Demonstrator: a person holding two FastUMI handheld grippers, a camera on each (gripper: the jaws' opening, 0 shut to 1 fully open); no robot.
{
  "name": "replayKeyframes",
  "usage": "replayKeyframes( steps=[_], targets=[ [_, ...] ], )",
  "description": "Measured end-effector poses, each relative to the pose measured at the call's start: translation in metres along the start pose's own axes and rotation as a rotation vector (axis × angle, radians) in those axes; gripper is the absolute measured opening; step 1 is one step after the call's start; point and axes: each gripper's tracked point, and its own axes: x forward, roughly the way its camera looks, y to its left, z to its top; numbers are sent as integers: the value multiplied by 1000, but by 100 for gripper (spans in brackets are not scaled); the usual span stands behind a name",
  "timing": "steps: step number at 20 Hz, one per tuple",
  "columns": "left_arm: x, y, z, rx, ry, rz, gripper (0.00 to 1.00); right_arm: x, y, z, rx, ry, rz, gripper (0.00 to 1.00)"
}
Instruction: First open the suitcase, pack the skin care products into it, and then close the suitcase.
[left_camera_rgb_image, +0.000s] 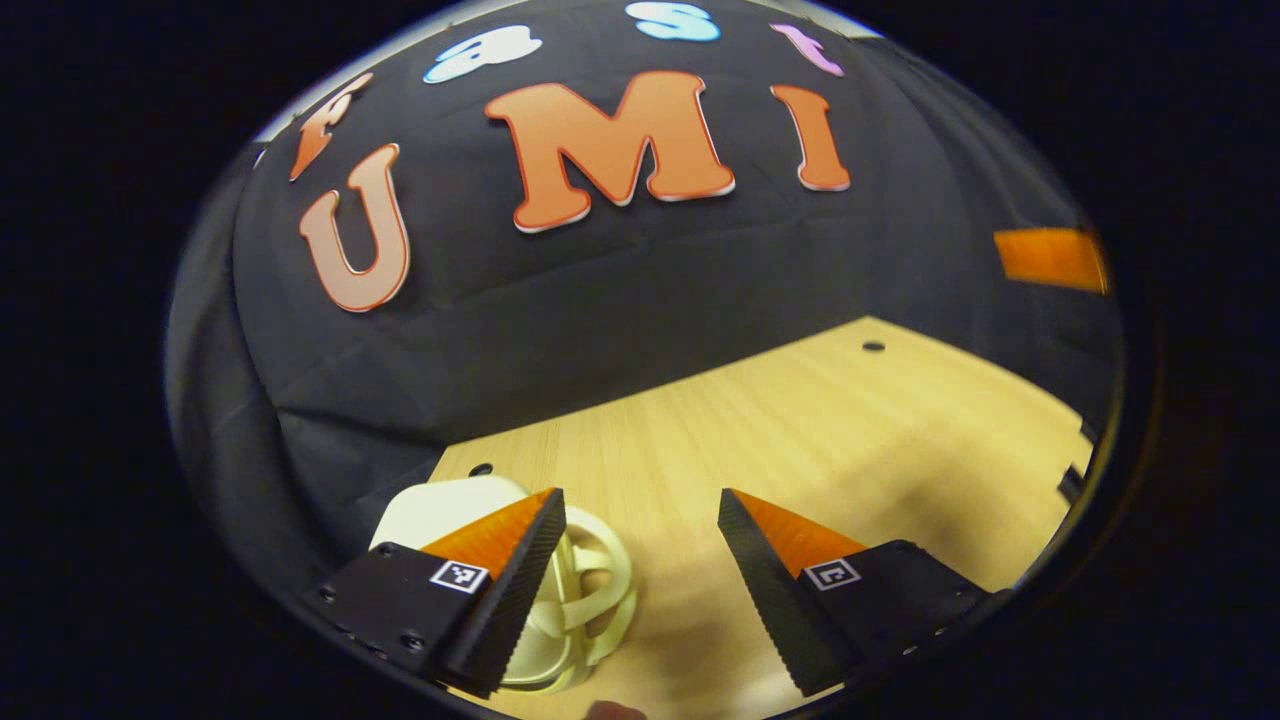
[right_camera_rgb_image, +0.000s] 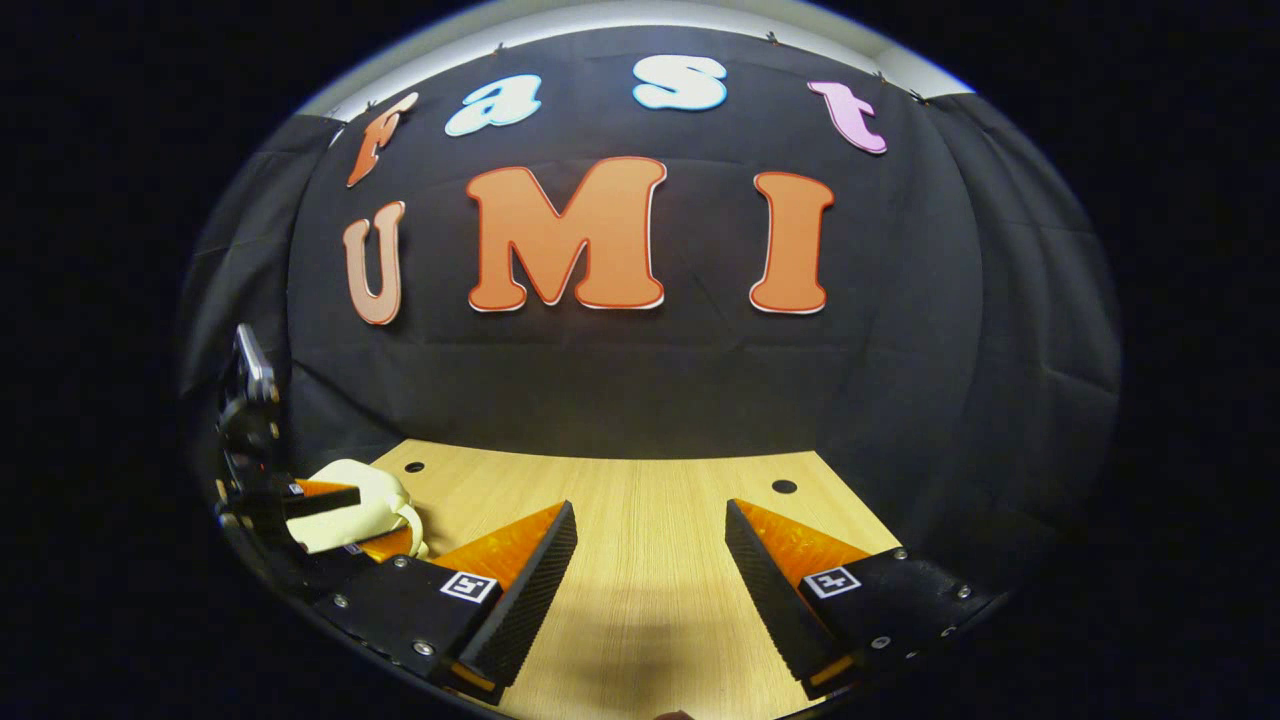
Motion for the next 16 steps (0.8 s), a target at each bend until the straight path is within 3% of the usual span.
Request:
replayKeyframes(
  steps=[3, 10, 16],
  targets=[
    [-14, -11, 55, -58, -154, 21, 99, -3, 2, 3, -25, -36, 29, 96],
    [-31, -30, 107, -193, -293, 29, 100, -8, 1, 24, -79, -179, 85, 95],
    [-42, -32, 115, -200, -316, 59, 99, -4, 0, 29, -71, -201, 118, 96]
  ],
)
